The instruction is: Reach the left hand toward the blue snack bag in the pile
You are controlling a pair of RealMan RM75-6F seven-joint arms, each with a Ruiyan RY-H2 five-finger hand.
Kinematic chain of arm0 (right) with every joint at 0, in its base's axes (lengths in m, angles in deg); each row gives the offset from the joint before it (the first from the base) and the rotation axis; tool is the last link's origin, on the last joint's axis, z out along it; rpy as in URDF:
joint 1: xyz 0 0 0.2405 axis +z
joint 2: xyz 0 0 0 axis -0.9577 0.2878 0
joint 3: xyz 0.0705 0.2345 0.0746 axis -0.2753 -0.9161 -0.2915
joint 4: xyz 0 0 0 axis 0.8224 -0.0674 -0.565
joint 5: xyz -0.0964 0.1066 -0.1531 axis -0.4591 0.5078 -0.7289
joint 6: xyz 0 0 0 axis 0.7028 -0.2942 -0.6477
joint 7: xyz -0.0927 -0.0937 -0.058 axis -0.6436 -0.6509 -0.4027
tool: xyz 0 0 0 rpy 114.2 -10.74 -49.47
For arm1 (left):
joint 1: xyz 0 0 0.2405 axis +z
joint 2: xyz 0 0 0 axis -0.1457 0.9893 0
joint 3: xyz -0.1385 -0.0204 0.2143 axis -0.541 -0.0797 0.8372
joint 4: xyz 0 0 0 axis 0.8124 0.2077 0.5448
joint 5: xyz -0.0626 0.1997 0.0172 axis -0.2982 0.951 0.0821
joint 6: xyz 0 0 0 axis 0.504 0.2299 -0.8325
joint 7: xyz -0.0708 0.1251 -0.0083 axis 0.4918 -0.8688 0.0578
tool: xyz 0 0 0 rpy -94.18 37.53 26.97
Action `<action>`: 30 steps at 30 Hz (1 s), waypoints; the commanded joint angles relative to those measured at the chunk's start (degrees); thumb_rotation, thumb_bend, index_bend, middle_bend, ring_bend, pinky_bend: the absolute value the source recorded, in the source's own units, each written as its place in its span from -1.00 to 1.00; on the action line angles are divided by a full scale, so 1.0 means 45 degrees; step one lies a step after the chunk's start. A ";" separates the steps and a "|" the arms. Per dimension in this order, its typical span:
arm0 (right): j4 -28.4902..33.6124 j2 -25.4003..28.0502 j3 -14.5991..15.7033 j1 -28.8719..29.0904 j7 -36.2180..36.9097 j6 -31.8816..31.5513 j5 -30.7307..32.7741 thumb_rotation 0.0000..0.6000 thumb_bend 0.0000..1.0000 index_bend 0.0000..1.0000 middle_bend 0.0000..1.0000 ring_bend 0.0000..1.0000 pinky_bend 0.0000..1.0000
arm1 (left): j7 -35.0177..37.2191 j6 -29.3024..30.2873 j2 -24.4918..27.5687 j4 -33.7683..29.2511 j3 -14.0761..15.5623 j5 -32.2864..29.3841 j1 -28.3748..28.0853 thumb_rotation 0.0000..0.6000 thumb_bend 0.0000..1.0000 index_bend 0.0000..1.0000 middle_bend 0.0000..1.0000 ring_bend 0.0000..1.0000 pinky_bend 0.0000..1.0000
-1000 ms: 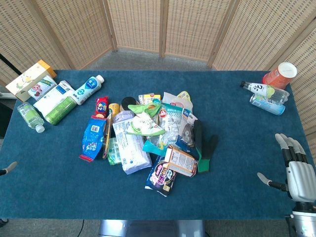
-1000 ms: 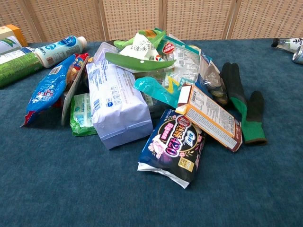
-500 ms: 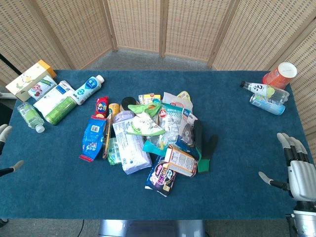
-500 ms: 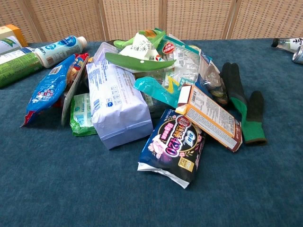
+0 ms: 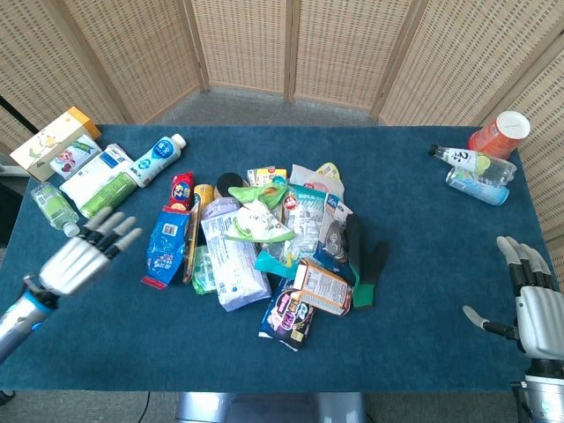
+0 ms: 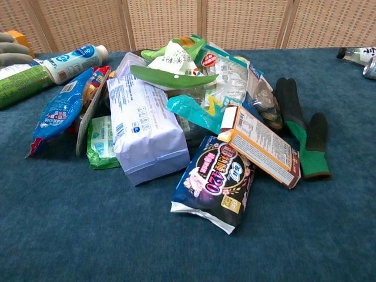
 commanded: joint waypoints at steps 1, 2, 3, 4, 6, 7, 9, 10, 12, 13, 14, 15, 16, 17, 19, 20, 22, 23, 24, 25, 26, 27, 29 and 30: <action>-0.0017 0.0040 -0.0034 -0.0007 0.0097 -0.0012 0.0040 1.00 -1.00 -1.00 -1.00 -1.00 -1.00 | -0.0322 -0.0631 -0.0715 0.0576 0.0183 0.0091 -0.0715 1.00 -1.00 -1.00 -1.00 -1.00 -1.00; -0.0022 0.0054 -0.0048 -0.0008 0.0134 -0.0012 0.0062 1.00 -1.00 -1.00 -1.00 -1.00 -1.00 | -0.0367 -0.0750 -0.0849 0.0678 0.0202 0.0077 -0.0864 1.00 -1.00 -1.00 -1.00 -1.00 -1.00; -0.0028 0.0074 -0.0061 -0.0009 0.0168 -0.0011 0.0083 1.00 -1.00 -1.00 -1.00 -1.00 -1.00 | -0.0411 -0.0887 -0.0980 0.0768 0.0218 0.0042 -0.0992 1.00 -1.00 -1.00 -1.00 -1.00 -1.00; -0.0036 0.0097 -0.0074 -0.0012 0.0220 -0.0006 0.0109 1.00 -1.00 -1.00 -1.00 -1.00 -1.00 | -0.0447 -0.1088 -0.1138 0.0872 0.0255 -0.0008 -0.1143 1.00 -1.00 -1.00 -1.00 -1.00 -1.00; -0.0049 0.0136 -0.0097 -0.0022 0.0282 -0.0024 0.0135 1.00 -1.00 -1.00 -1.00 -1.00 -1.00 | -0.0552 -0.1369 -0.1335 0.1064 0.0365 -0.0028 -0.1345 1.00 -1.00 -1.00 -1.00 -1.00 -1.00; -0.0055 0.0155 -0.0107 -0.0030 0.0311 -0.0041 0.0136 1.00 -1.00 -1.00 -1.00 -1.00 -1.00 | -0.0656 -0.1510 -0.1458 0.1198 0.0451 -0.0016 -0.1466 1.00 -1.00 -1.00 -1.00 -1.00 -1.00; -0.0045 0.0192 -0.0114 -0.0044 0.0370 -0.0072 0.0109 1.00 -1.00 -1.00 -1.00 -1.00 -1.00 | -0.0729 -0.1720 -0.1653 0.1337 0.0569 -0.0033 -0.1616 1.00 -1.00 -0.98 -1.00 -1.00 -1.00; -0.0034 0.0213 -0.0116 -0.0052 0.0407 -0.0091 0.0081 1.00 -1.00 -1.00 -1.00 -1.00 -1.00 | -0.0754 -0.1861 -0.1788 0.1416 0.0649 -0.0048 -0.1704 1.00 -1.00 -0.95 -1.00 -1.00 -1.00; -0.0017 0.0244 -0.0120 -0.0069 0.0440 -0.0136 0.0034 1.00 -1.00 -1.00 -1.00 -1.00 -1.00 | -0.0906 -0.1990 -0.1992 0.1577 0.0758 -0.0045 -0.1834 1.00 -1.00 -0.80 -1.00 -1.00 -1.00; -0.0005 0.0261 -0.0118 -0.0081 0.0465 -0.0164 0.0003 1.00 -1.00 -1.00 -1.00 -1.00 -1.00 | -0.1045 -0.2042 -0.2136 0.1660 0.0790 -0.0086 -0.1886 1.00 -1.00 -0.69 -1.00 -1.00 -1.00; 0.0001 0.0273 -0.0119 -0.0089 0.0482 -0.0181 -0.0014 1.00 -1.00 -1.00 -1.00 -1.00 -1.00 | -0.1224 -0.2071 -0.2255 0.1731 0.0767 -0.0162 -0.1902 1.00 -1.00 -0.54 -1.00 -1.00 -0.96; 0.0009 0.0293 -0.0118 -0.0099 0.0512 -0.0200 -0.0036 1.00 -1.00 -1.00 -1.00 -1.00 -1.00 | -0.1508 -0.2129 -0.2414 0.1755 0.0681 -0.0342 -0.1874 1.00 -1.00 -0.42 -0.98 -0.97 -0.86; 0.0017 0.0307 -0.0118 -0.0106 0.0544 -0.0211 -0.0049 1.00 -1.00 -1.00 -1.00 -1.00 -1.00 | -0.1611 -0.2079 -0.2494 0.1718 0.0688 -0.0385 -0.1869 1.00 -1.00 -0.14 -0.68 -0.69 -0.53; 0.0021 0.0321 -0.0118 -0.0112 0.0583 -0.0215 -0.0056 1.00 -1.00 -1.00 -1.00 -1.00 -1.00 | -0.1630 -0.1983 -0.2542 0.1684 0.0703 -0.0416 -0.1860 1.00 -1.00 0.20 -0.25 -0.29 -0.12; 0.0029 0.0358 -0.0120 -0.0122 0.0666 -0.0218 -0.0060 1.00 -1.00 -1.00 -1.00 -1.00 -1.00 | -0.1554 -0.1780 -0.2550 0.1620 0.0772 -0.0481 -0.1810 1.00 -1.00 0.69 0.50 0.38 0.41; 0.0028 0.0373 -0.0120 -0.0127 0.0696 -0.0225 -0.0070 1.00 -1.00 -1.00 -1.00 -1.00 -1.00 | -0.1526 -0.1658 -0.2512 0.1601 0.0802 -0.0495 -0.1789 1.00 -1.00 0.85 0.71 0.59 0.57; 0.0019 0.0389 -0.0120 -0.0132 0.0740 -0.0228 -0.0077 1.00 -1.00 -1.00 -1.00 -1.00 -1.00 | -0.1406 -0.1251 -0.2345 0.1517 0.0843 -0.0522 -0.1744 1.00 -1.00 0.90 0.80 0.69 0.65; 0.0018 0.0392 -0.0115 -0.0135 0.0760 -0.0222 -0.0077 1.00 -1.00 -1.00 -1.00 -1.00 -1.00 | -0.1358 -0.1026 -0.2244 0.1463 0.0833 -0.0543 -0.1726 1.00 -1.00 0.91 0.82 0.71 0.66; 0.0021 0.0395 -0.0114 -0.0132 0.0770 -0.0212 -0.0077 1.00 -1.00 -1.00 -1.00 -1.00 -1.00 | -0.1319 -0.0800 -0.2124 0.1390 0.0817 -0.0566 -0.1711 1.00 -1.00 0.91 0.83 0.71 0.67; 0.0024 0.0400 -0.0109 -0.0127 0.0767 -0.0197 -0.0077 1.00 -1.00 -1.00 -1.00 -1.00 -1.00 | -0.1308 -0.0503 -0.1932 0.1263 0.0785 -0.0596 -0.1700 1.00 -1.00 0.92 0.84 0.71 0.67; 0.0028 0.0397 -0.0105 -0.0123 0.0752 -0.0189 -0.0081 1.00 -1.00 -1.00 -1.00 -1.00 -1.00 | -0.1325 -0.0312 -0.1759 0.1141 0.0762 -0.0619 -0.1696 1.00 -1.00 0.92 0.84 0.71 0.67; 0.0029 0.0392 -0.0102 -0.0121 0.0736 -0.0185 -0.0085 1.00 -1.00 -1.00 -1.00 -1.00 -1.00 | -0.1366 -0.0074 -0.1493 0.0926 0.0726 -0.0646 -0.1705 1.00 -1.00 0.92 0.84 0.71 0.67; 0.0043 0.0374 -0.0091 -0.0106 0.0714 -0.0158 -0.0099 1.00 -1.00 -1.00 -1.00 -1.00 -1.00 | -0.1465 0.0263 -0.1045 0.0506 0.0660 -0.0690 -0.1720 1.00 -1.00 0.92 0.84 0.71 0.67; 0.0053 0.0374 -0.0083 -0.0105 0.0707 -0.0151 -0.0111 1.00 -1.00 -1.00 -1.00 -1.00 -1.00 | -0.1558 0.0406 -0.0806 0.0270 0.0631 -0.0702 -0.1730 1.00 -1.00 0.92 0.84 0.71 0.67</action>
